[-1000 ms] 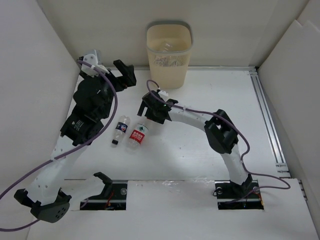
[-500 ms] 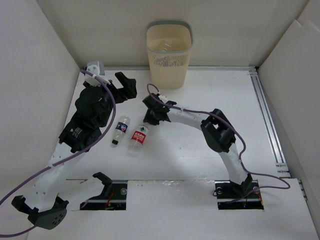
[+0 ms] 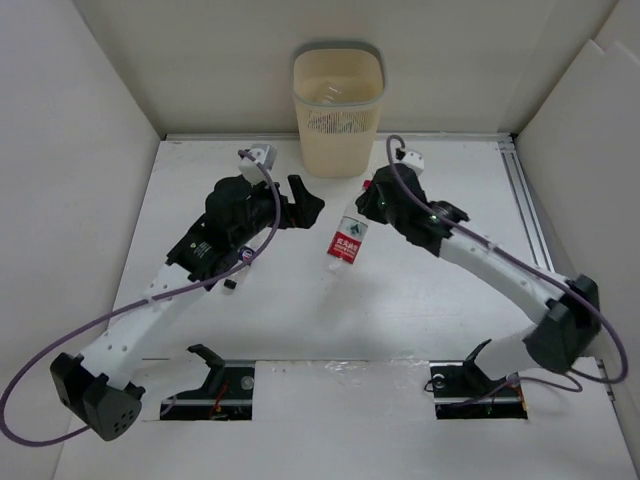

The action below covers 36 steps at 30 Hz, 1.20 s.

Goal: Put the plastic bottles in the bin

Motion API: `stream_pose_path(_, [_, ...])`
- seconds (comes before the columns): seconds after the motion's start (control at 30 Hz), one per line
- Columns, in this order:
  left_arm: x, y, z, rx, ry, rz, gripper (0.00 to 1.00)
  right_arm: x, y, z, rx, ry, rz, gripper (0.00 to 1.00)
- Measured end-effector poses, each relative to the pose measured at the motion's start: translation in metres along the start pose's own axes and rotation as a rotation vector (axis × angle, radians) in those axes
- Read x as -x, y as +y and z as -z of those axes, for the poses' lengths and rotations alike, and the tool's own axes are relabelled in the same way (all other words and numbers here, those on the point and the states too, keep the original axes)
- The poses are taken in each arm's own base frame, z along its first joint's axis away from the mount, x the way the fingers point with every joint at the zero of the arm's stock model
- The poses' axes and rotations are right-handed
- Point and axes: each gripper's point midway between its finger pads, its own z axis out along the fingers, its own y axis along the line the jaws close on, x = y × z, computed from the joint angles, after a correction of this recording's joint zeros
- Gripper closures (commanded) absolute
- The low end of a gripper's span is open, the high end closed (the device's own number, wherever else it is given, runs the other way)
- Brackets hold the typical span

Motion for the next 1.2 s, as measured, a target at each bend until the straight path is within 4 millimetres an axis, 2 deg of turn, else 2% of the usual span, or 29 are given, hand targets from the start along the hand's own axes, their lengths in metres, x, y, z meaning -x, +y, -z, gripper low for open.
stream_pose_path(0.07, [-0.012,-0.012,-0.012,-0.081,0.04,0.011,0.0,0.029,0.009,0.032,0.099,-0.098,0.018,1.0])
stream_pose_path(0.17, [-0.025,-0.029,-0.023,-0.188,0.083,0.025,0.0,0.058,0.016,0.075,0.236,-0.219,0.06,1.0])
stream_pose_path(0.33, [-0.038,-0.07,-0.031,-0.375,0.121,0.019,0.0,0.092,0.026,0.133,0.411,-0.352,0.08,1.0])
stream_pose_path(0.4, [-0.047,-0.095,-0.031,-0.474,0.141,0.009,0.0,0.098,0.029,0.144,0.445,-0.382,0.105,1.0])
stream_pose_path(0.5, [-0.058,-0.131,-0.025,-0.619,0.169,-0.006,0.0,0.103,0.031,0.148,0.465,-0.401,0.113,1.0])
stream_pose_path(0.57, [-0.073,-0.154,-0.023,-0.694,0.21,-0.011,0.0,0.103,0.034,0.149,0.481,-0.403,0.116,1.0])
stream_pose_path(0.67, [-0.092,-0.17,-0.026,-0.743,0.249,-0.013,0.0,0.101,0.035,0.152,0.497,-0.4,0.135,1.0])
stream_pose_path(0.73, [-0.101,-0.177,-0.028,-0.768,0.274,-0.003,0.19,0.103,0.037,0.156,0.514,-0.409,0.133,1.0])
stream_pose_path(0.77, [-0.105,-0.18,-0.029,-0.775,0.287,0.001,0.33,0.104,0.038,0.158,0.523,-0.414,0.137,1.0])
stream_pose_path(0.8, [-0.106,-0.181,-0.031,-0.773,0.293,0.009,0.56,0.104,0.038,0.161,0.53,-0.416,0.143,0.92])
stream_pose_path(0.83, [-0.108,-0.181,-0.034,-0.762,0.301,0.016,0.76,0.105,0.038,0.165,0.54,-0.423,0.15,0.55])
stream_pose_path(0.87, [-0.106,-0.181,-0.037,-0.759,0.299,0.009,0.93,0.108,0.037,0.168,0.542,-0.435,0.151,0.32])
stream_pose_path(0.9, [-0.105,-0.18,-0.043,-0.73,0.297,0.006,0.95,0.113,0.038,0.173,0.551,-0.453,0.139,0.01])
stream_pose_path(0.93, [-0.101,-0.181,-0.049,-0.705,0.281,-0.005,1.0,0.121,0.036,0.176,0.543,-0.489,0.135,0.01])
stream_pose_path(1.0, [-0.084,-0.183,-0.063,-0.643,0.237,-0.029,1.0,0.131,0.026,0.181,0.514,-0.521,0.12,0.01])
stream_pose_path(1.07, [-0.054,-0.184,-0.079,-0.583,0.154,-0.057,1.0,0.141,0.014,0.185,0.475,-0.553,0.101,0.01])
stream_pose_path(1.13, [-0.009,-0.177,-0.095,-0.519,0.048,-0.075,1.0,0.148,-0.001,0.188,0.426,-0.576,0.087,0.01])
stream_pose_path(1.2, [0.041,-0.16,-0.111,-0.451,-0.07,-0.085,1.0,0.153,-0.015,0.192,0.384,-0.594,0.076,0.01])
